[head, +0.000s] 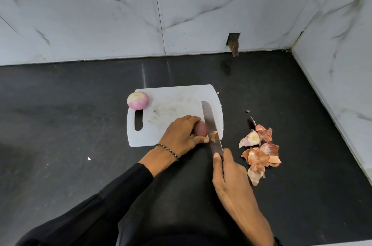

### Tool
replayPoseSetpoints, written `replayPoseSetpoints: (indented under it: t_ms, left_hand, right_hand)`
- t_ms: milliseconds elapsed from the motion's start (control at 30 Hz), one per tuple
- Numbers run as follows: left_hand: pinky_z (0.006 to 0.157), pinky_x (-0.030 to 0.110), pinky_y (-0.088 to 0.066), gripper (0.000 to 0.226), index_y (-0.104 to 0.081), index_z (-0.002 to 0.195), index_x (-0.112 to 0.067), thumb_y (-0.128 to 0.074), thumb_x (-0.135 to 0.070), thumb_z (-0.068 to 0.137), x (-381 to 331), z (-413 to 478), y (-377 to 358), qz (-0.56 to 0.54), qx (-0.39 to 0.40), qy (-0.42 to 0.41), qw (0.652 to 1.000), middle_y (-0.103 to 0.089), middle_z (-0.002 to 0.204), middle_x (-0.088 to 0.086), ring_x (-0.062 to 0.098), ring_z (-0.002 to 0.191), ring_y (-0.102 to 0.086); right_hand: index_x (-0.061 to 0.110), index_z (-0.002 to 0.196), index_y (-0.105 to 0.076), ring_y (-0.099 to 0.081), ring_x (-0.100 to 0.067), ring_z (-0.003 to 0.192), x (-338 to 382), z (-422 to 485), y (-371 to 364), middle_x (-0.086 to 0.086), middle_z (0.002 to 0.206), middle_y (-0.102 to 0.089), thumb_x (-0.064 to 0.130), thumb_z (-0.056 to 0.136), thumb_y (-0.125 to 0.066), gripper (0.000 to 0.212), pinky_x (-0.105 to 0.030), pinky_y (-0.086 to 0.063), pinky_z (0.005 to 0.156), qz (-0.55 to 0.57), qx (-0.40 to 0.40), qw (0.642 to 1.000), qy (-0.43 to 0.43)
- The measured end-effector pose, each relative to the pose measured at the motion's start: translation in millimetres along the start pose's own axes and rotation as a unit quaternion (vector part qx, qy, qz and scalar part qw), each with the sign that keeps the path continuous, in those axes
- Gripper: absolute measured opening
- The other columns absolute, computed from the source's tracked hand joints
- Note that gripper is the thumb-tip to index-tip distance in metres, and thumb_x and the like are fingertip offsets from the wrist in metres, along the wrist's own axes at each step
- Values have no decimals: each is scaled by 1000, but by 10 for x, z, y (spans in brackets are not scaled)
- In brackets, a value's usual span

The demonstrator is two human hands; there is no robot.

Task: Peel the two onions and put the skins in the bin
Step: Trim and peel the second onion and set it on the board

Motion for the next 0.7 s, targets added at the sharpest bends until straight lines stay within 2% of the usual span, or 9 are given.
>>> replayPoseSetpoints:
  t_ms: [100, 200, 300, 400, 500, 700]
  left_hand:
    - [88, 27, -45, 62, -56, 130, -15, -73, -48, 81, -25, 31, 17, 21, 11, -1, 1000, -62, 120, 4, 22, 106, -58]
    - [83, 27, -42, 56, -56, 130, -11, -69, -44, 87, -65, 72, 24, 44, 31, -8, 998, -60, 116, 7, 24, 105, -56]
    - [88, 26, -39, 54, -47, 137, -6, -60, -36, 95, -91, 75, -6, 78, 51, -26, 995, -54, 125, 10, 25, 113, -51]
    - [96, 27, -37, 54, -39, 142, -3, -57, -28, 98, -114, 49, -44, 115, 53, -49, 991, -47, 133, 12, 25, 121, -44]
    - [98, 29, -39, 50, -38, 141, -2, -56, -18, 97, -144, 47, -76, 141, 49, -66, 987, -45, 135, 13, 26, 122, -42]
    - [96, 30, -43, 48, -39, 138, -2, -57, -18, 96, -168, 58, -113, 161, 44, -64, 984, -45, 133, 13, 25, 120, -43]
  right_hand:
    - [28, 81, -34, -47, -12, 49, -6, 47, 30, 4, 59, -48, 35, 109, -33, 30, -29, -34, 48, -35, -9, 999, 0]
    - [24, 88, -39, -52, -13, 53, -27, 111, 49, 3, 63, -52, 39, 109, -30, 28, -30, -37, 51, -72, 9, 997, -12]
    - [23, 94, -40, -52, -13, 53, -34, 134, 50, 2, 63, -52, 40, 109, -28, 26, -30, -38, 51, -76, 26, 997, -19]
    - [23, 90, -38, -52, -17, 52, -23, 109, 36, 0, 60, -50, 39, 109, -29, 26, -39, -42, 54, -54, 28, 998, -26]
    - [21, 89, -35, -51, -22, 53, -13, 49, 0, -2, 58, -48, 35, 109, -30, 25, -43, -41, 56, -53, 20, 998, -31]
    - [19, 93, -35, -50, -16, 53, 13, 19, -57, -2, 66, -51, 34, 110, -26, 24, -29, -34, 48, -70, 34, 996, -50]
Point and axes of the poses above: each hand's wrist, its own z-axis towards the middle knuckle, its own y-axis out of the back of the hand, x = y × z, the point moved 2 cm from there along z, towards the middle knuckle
